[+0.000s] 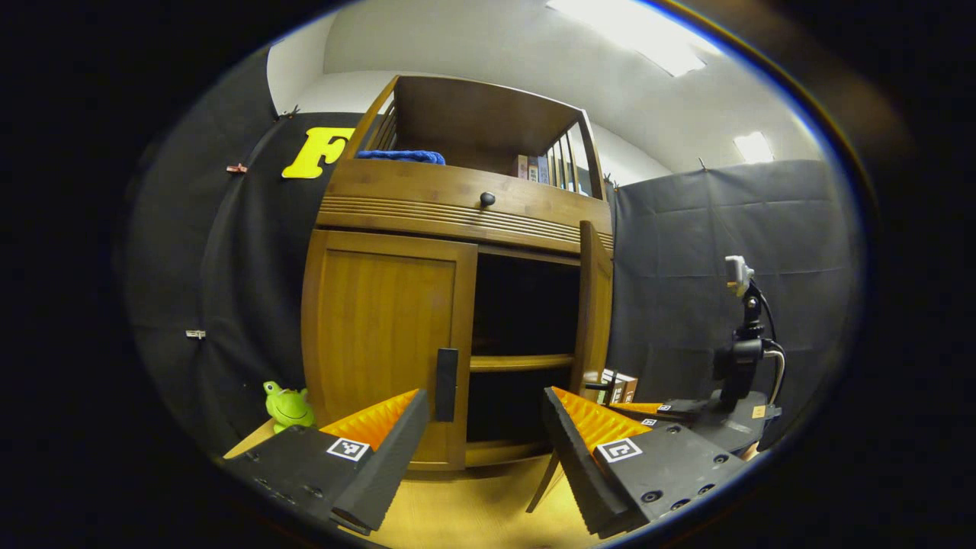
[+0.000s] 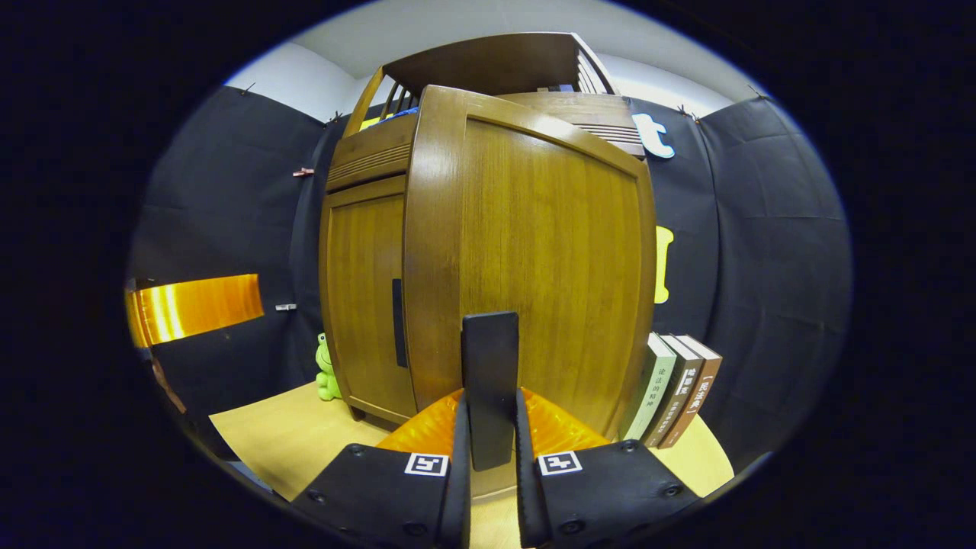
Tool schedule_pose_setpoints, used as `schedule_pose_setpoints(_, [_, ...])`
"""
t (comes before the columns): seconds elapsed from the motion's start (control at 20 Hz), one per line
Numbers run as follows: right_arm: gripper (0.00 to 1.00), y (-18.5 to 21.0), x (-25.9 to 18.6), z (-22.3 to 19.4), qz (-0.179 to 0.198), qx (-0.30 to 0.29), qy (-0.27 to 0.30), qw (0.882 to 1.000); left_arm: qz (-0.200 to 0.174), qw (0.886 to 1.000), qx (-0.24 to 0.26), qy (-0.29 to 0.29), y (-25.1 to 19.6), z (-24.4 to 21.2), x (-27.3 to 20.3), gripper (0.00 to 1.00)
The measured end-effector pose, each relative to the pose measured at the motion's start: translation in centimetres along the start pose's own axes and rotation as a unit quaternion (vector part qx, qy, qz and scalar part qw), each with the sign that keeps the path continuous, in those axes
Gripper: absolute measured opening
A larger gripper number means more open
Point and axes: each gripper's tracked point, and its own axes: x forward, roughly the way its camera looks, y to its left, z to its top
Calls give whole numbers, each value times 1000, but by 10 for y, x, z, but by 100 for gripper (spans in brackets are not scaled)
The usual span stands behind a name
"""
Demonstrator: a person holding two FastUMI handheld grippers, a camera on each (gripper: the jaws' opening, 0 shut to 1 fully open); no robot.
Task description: Open the right door of the double-door shoe cabinet with the right hand, and open the left door with the left hand.
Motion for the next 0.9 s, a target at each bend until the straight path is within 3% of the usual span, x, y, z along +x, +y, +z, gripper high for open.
schedule_pose_setpoints(0.1, [28,-8,-9,0,-5,2,1,1000,-8,1000,-2,2,-11,-2,3,93])
schedule_pose_setpoints(0.15, [28,-12,-14,0,-8,3,2,1000,-14,1000,-3,3,-16,-2,5,88])
schedule_pose_setpoints(0.3, [28,-26,-27,0,-19,4,4,1000,-28,1000,-6,4,-31,-3,9,88])
schedule_pose_setpoints(0.35, [28,-30,-32,1,-24,5,5,1000,-32,999,-7,4,-36,-2,10,93])
schedule_pose_setpoints(0.4, [28,-36,-37,1,-29,5,6,1000,-36,999,-8,4,-41,-3,12,88])
schedule_pose_setpoints(0.45, [28,-40,-41,1,-33,6,6,999,-40,999,-9,4,-46,-4,12,93])
schedule_pose_setpoints(0.5, [28,-44,-44,1,-38,7,7,999,-44,999,-9,5,-49,-4,13,88])
schedule_pose_setpoints(0.6, [27,-54,-51,2,-47,7,7,999,-50,999,-9,7,-58,-5,14,93])
schedule_pose_setpoints(0.65, [27,-58,-54,3,-53,7,5,999,-53,999,-8,8,-62,-5,14,88])
schedule_pose_setpoints(0.7, [27,-64,-57,3,-59,6,4,998,-56,998,-8,10,-66,-6,15,93])
schedule_pose_setpoints(0.9, [27,-89,-67,5,-92,2,3,996,-65,998,-11,11,-78,-7,18,93])
